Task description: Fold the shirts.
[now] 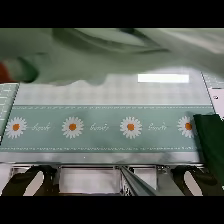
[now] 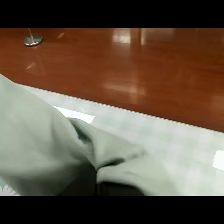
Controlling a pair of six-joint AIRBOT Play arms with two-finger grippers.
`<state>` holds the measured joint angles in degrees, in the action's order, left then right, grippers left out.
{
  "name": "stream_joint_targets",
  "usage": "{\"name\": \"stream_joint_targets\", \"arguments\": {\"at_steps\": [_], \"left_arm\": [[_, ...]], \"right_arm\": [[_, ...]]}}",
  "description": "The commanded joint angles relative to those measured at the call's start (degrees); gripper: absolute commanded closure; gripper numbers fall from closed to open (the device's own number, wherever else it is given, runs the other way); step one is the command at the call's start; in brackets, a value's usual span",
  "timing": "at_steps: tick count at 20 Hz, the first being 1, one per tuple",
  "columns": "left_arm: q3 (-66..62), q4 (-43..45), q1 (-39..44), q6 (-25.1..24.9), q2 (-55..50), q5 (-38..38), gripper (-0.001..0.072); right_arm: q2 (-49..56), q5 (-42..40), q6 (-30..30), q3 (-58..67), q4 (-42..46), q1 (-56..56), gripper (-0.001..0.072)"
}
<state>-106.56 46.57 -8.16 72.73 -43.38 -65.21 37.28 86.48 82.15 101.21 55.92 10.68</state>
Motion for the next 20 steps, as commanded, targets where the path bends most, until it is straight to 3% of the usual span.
{"name": "stream_joint_targets", "arguments": {"at_steps": [1, 4, 6, 8, 11, 14, 17, 20], "left_arm": [[-2.89, 17.9, -0.15, 3.63, 6.99, 0.09, 0.0683], [-1.86, 24.85, -0.15, 4.63, 7.78, -10.47, 0.0683], [5.44, 24.09, -0.15, 7.13, 7.63, -13.55, 0.0683], [16.46, 22.38, -0.13, 6.1, 6.82, -12.94, 0.0682], [32.96, 19.47, 0.28, 5.97, 1.14, -5.38, 0.0682], [39.23, 17.22, 3.3, 4.92, -10.38, 4.57, 0.0682], [39.15, 16.31, 7.63, 4.98, -22.51, 11.45, 0.0682], [39.15, 10.23, 10.21, 6.97, -30.99, 16.68, 0.0681]], "right_arm": [[-5.38, 6.91, 2.36, 0.92, 4.44, -0.07, 0.0695], [-5.97, 13.99, 4.98, -1.6, 3.21, -0.07, 0.0695], [-7.78, 12.72, 5.51, -10.12, -1.6, -0.07, 0.0695], [-9.99, 7.82, 4.39, -24.11, -6.4, -0.07, 0.0695], [-9.11, -3.1, 0.46, -44.57, -6.29, -0.09, 0.0695], [-1.29, -21.57, -7.41, -58.99, -12.37, -0.09, 0.0695], [14.49, -35.89, -11.37, -60.48, -17.46, -0.07, 0.0695], [31.54, -40.3, -12.76, -53.4, -24.41, -0.04, 0.0678]]}}
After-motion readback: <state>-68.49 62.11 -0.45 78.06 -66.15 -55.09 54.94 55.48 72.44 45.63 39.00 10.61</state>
